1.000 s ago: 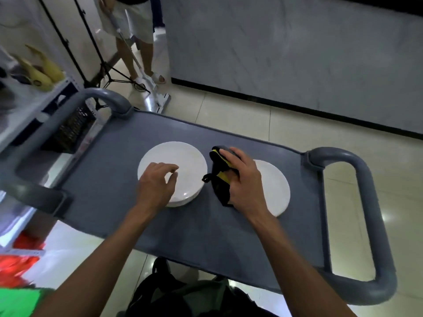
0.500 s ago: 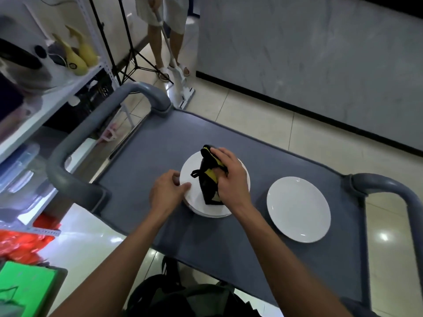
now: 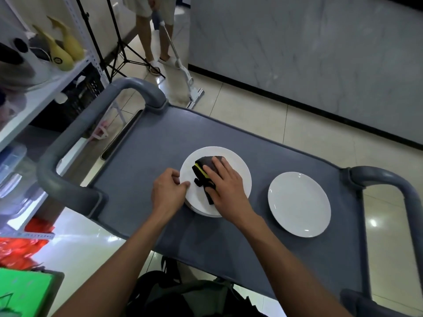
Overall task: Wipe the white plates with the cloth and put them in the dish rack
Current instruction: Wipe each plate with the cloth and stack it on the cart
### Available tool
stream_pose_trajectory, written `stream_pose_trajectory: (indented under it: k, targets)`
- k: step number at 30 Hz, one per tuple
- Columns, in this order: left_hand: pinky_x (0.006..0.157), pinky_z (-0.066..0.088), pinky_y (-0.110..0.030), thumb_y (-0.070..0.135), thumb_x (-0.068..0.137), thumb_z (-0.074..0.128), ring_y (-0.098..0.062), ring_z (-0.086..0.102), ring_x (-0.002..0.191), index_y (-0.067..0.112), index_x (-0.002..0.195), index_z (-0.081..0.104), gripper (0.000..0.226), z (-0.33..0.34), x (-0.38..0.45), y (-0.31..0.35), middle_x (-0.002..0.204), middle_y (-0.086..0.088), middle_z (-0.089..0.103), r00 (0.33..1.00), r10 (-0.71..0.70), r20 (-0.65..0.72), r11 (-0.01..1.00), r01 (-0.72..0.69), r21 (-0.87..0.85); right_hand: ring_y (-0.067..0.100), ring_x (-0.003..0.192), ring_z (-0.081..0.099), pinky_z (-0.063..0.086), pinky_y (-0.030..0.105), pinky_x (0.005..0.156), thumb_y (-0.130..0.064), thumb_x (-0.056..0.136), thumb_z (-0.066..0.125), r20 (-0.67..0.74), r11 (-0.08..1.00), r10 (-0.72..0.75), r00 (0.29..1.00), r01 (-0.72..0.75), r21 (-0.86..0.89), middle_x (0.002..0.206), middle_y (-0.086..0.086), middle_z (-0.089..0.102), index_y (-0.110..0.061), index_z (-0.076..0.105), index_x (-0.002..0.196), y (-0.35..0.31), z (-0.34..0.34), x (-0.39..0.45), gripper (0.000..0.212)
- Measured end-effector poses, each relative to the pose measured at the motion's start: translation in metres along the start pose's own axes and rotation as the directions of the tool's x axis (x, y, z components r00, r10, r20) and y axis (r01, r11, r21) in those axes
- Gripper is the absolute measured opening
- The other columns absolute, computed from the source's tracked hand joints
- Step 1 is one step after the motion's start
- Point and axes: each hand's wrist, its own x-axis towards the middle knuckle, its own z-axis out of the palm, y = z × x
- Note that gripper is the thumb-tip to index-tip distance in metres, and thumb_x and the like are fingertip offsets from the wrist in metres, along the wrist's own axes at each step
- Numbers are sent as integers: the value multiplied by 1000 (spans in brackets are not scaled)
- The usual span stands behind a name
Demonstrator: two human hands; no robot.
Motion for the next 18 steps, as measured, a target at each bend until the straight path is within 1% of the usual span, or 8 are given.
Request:
stream_pose_trajectory:
  k: [2,4,6,10,12,14,16,18]
  targets:
    - [74,51,-33,27,74,80,-14,64,80,27,89,62,23,0,2,1,81,12,66,1000,-12,11,1000,12,-6,28,154,6,21,46,119,-22,92,60,58,998,-28,998,31,-52,165,4,16,-25,32,154,4,1,-4,69]
    - [73,49,-30,26,75,81,-14,64,79,24,91,63,24,-1,3,2,81,11,66,999,-35,35,999,36,-30,28,154,2,22,47,119,-18,90,62,93,995,-38,995,46,-86,166,3,11,-25,27,156,6,2,-7,75]
    - [72,47,-29,24,76,81,-15,65,80,22,93,64,25,-1,4,3,82,9,66,996,-69,63,996,73,-59,29,153,4,26,49,117,-12,90,62,90,994,-26,996,35,-100,166,4,11,-25,26,156,7,3,-7,77]
    - [62,45,-27,22,75,80,-13,66,77,21,88,65,20,-4,6,5,82,6,69,989,-95,114,990,106,-97,32,152,13,30,53,114,-6,86,65,44,999,-5,999,7,-42,165,7,18,-23,32,154,7,3,-6,77]
    - [66,52,-32,19,76,78,-18,68,76,19,88,65,17,-6,8,7,85,1,73,983,-92,160,987,111,-116,32,151,15,30,53,115,-6,86,66,45,1000,-6,999,7,-31,164,7,18,-23,32,154,8,2,-6,78]
    - [74,59,-42,18,79,75,-25,70,81,16,90,63,17,-8,9,8,89,-3,74,975,-92,203,985,119,-127,31,151,14,29,52,115,-8,87,65,51,1000,-4,999,5,-28,165,6,16,-24,30,155,8,1,-7,78]
    - [80,59,-51,18,82,71,-29,70,87,17,93,58,17,-10,9,10,91,-6,73,966,-99,237,980,137,-148,30,151,13,28,50,116,-8,88,64,38,1000,4,999,-4,-9,165,5,15,-24,29,155,5,0,-10,78]
    - [82,58,-54,17,85,68,-30,69,91,18,95,54,17,-11,7,12,96,-8,71,957,-106,270,973,156,-171,30,151,14,28,49,116,-7,88,62,20,1000,23,1000,-23,14,165,6,15,-24,29,155,0,-1,-13,77]
